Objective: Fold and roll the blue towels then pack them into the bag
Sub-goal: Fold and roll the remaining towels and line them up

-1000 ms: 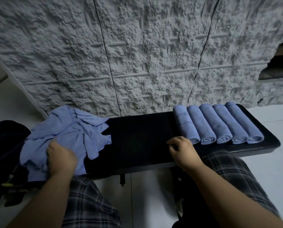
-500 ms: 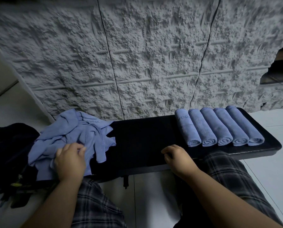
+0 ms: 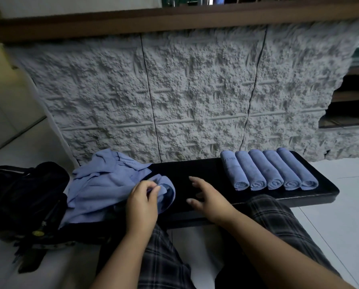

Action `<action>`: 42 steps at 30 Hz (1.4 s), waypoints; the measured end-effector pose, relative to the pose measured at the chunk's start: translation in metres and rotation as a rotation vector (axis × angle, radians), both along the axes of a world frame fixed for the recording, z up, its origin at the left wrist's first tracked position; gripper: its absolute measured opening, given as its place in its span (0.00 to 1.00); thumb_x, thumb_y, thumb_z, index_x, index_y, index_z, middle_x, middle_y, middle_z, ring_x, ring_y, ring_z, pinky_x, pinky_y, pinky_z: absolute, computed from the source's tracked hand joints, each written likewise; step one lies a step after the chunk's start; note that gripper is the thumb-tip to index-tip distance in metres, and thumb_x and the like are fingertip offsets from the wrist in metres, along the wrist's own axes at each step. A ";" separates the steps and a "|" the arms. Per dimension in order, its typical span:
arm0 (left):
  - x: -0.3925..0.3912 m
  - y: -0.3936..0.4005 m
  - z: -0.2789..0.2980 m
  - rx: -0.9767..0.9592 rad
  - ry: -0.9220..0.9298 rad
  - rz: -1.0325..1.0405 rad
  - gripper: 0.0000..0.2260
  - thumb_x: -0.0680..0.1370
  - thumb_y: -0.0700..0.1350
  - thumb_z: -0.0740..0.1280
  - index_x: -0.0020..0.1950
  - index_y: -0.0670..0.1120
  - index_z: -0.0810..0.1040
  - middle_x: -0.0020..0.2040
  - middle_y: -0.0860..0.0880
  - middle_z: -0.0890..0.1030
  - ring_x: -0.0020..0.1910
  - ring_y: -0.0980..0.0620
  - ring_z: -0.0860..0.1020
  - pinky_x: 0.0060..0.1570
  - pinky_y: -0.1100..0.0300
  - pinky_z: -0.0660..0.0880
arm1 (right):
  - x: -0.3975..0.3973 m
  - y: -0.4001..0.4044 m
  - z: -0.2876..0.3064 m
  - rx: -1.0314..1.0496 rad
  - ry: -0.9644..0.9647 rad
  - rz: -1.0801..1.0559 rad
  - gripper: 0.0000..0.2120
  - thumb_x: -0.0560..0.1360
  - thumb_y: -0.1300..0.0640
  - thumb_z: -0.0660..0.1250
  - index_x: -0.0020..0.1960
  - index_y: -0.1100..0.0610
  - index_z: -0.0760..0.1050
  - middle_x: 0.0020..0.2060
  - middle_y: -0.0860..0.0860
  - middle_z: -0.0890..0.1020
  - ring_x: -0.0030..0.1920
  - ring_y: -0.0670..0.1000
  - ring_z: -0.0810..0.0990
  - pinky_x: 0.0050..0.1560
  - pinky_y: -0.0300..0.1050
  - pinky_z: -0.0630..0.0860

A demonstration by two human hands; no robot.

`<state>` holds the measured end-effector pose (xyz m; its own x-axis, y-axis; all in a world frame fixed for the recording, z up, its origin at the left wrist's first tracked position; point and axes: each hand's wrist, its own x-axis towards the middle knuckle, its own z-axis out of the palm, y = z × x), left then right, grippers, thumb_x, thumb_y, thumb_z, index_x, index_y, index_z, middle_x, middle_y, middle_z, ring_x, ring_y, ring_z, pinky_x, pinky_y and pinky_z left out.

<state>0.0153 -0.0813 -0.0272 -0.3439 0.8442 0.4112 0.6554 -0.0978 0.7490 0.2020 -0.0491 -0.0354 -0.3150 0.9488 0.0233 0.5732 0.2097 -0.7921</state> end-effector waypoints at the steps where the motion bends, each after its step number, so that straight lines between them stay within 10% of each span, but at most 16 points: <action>1: 0.005 -0.005 0.007 0.018 -0.022 -0.033 0.07 0.75 0.39 0.68 0.40 0.48 0.73 0.38 0.54 0.75 0.39 0.51 0.75 0.38 0.61 0.67 | -0.006 -0.004 0.014 0.036 0.033 0.027 0.32 0.75 0.55 0.69 0.75 0.49 0.58 0.66 0.47 0.67 0.66 0.47 0.70 0.62 0.36 0.67; 8: 0.029 -0.035 0.046 0.082 -0.052 -0.210 0.09 0.74 0.39 0.69 0.39 0.51 0.74 0.39 0.54 0.77 0.41 0.61 0.75 0.38 0.73 0.69 | -0.026 -0.014 0.048 0.127 -0.025 -0.068 0.04 0.77 0.54 0.65 0.50 0.53 0.75 0.43 0.48 0.79 0.46 0.48 0.76 0.40 0.37 0.68; 25: 0.019 -0.034 0.022 -0.278 0.231 -0.394 0.09 0.77 0.48 0.65 0.37 0.56 0.72 0.29 0.56 0.73 0.30 0.58 0.69 0.33 0.64 0.65 | 0.012 -0.029 0.075 0.004 0.456 -0.414 0.12 0.81 0.61 0.52 0.39 0.56 0.63 0.35 0.48 0.68 0.35 0.42 0.66 0.32 0.31 0.64; 32: -0.010 -0.042 0.001 -0.430 0.449 -0.165 0.17 0.78 0.52 0.61 0.31 0.51 0.62 0.34 0.53 0.69 0.37 0.54 0.71 0.41 0.58 0.65 | 0.038 -0.025 0.070 -0.048 0.564 -0.598 0.09 0.81 0.60 0.51 0.48 0.60 0.69 0.39 0.51 0.72 0.40 0.48 0.69 0.37 0.40 0.66; 38: -0.005 -0.033 0.049 -0.204 0.039 -0.070 0.17 0.80 0.46 0.60 0.33 0.44 0.61 0.28 0.49 0.64 0.29 0.50 0.65 0.30 0.57 0.60 | 0.027 -0.026 0.075 0.007 0.408 -0.429 0.04 0.78 0.60 0.58 0.51 0.58 0.69 0.41 0.48 0.74 0.42 0.46 0.73 0.37 0.32 0.67; 42: 0.030 -0.036 0.093 -0.022 -0.050 -0.206 0.12 0.80 0.47 0.61 0.37 0.46 0.72 0.28 0.51 0.69 0.28 0.58 0.69 0.30 0.67 0.64 | 0.005 -0.034 0.074 0.036 0.305 -0.041 0.29 0.69 0.51 0.72 0.67 0.45 0.66 0.57 0.44 0.76 0.57 0.40 0.74 0.57 0.24 0.65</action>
<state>0.0448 -0.1175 0.0654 -0.1825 0.9074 0.3786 0.5854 -0.2091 0.7833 0.2067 -0.0830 0.0389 -0.2495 0.9575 0.1445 0.3191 0.2222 -0.9213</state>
